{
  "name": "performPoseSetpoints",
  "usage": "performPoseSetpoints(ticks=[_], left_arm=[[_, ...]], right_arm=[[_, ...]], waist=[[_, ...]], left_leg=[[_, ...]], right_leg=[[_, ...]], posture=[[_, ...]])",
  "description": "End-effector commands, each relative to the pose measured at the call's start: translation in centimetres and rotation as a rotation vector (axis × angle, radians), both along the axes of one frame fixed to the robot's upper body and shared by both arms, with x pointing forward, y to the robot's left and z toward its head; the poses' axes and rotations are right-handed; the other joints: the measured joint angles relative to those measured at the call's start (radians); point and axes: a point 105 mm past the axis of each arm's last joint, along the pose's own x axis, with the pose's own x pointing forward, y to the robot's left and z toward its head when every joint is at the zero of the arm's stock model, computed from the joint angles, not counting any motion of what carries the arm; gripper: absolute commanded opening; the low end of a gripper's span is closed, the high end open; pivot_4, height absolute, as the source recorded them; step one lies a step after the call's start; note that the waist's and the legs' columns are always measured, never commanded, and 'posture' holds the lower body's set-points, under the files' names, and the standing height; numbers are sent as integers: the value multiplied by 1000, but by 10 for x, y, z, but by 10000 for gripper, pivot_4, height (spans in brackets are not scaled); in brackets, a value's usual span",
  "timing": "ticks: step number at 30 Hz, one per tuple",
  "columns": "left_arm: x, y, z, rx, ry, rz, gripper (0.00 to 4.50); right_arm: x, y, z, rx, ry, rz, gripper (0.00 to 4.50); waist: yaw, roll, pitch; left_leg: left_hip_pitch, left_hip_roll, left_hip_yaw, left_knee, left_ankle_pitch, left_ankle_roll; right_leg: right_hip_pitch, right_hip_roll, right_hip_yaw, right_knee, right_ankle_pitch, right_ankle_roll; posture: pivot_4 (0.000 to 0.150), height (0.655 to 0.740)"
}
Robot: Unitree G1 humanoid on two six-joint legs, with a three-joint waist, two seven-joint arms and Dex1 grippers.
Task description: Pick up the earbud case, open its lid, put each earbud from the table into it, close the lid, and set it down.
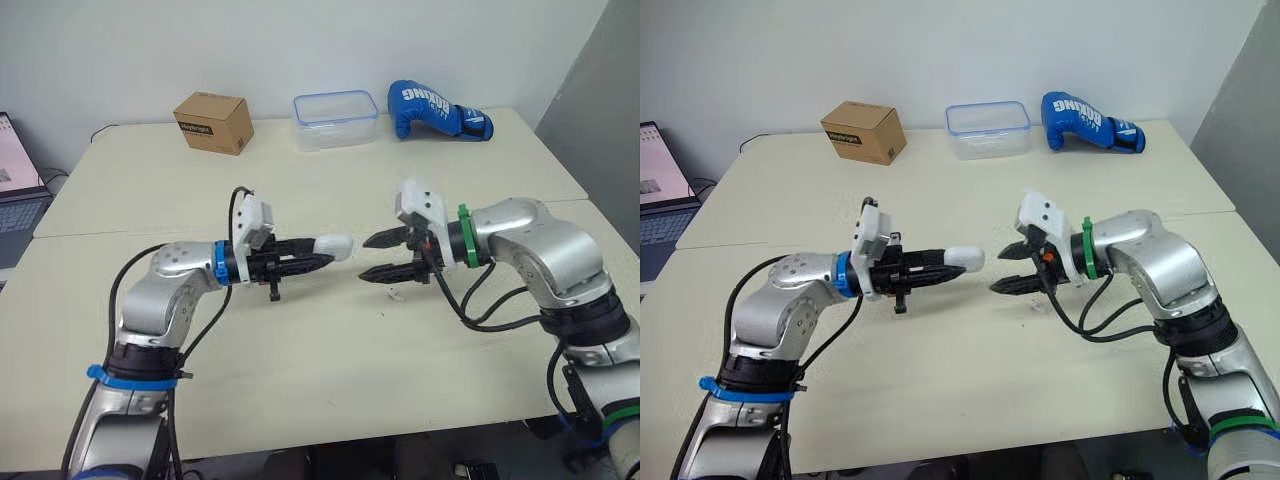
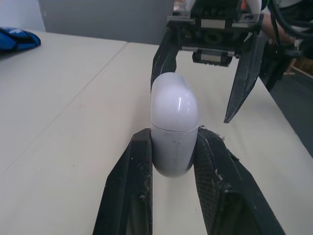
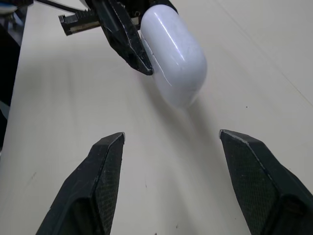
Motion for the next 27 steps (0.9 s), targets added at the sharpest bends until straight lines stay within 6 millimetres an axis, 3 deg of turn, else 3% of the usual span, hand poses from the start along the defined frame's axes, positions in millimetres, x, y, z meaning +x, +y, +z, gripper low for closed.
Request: performPoseSetpoints(ticks=[1, 10, 27], left_arm=[[-7, -1, 9, -57, -73, -20, 7943], [-15, -3, 2, -118, -33, -55, 7943], [-19, -7, 3, -121, -12, -99, 7943]], right_arm=[[-3, 4, 18, 91, -73, 3, 32138], [-9, 17, 26, 208, -73, -18, 32138], [-2, 23, 22, 200, -82, -63, 32138]], waist=[[1, 0, 0], [4, 0, 0], [4, 0, 0]], left_leg=[[0, 0, 0, 0, 0, 0], [0, 0, 0, 0, 0, 0], [1, 0, 0, 0, 0, 0]], right_leg=[[0, 0, 0, 0, 0, 0], [0, 0, 0, 0, 0, 0], [0, 0, 0, 1, 0, 0]], posture=[[1500, 7307], [1500, 7307], [1500, 7307]])
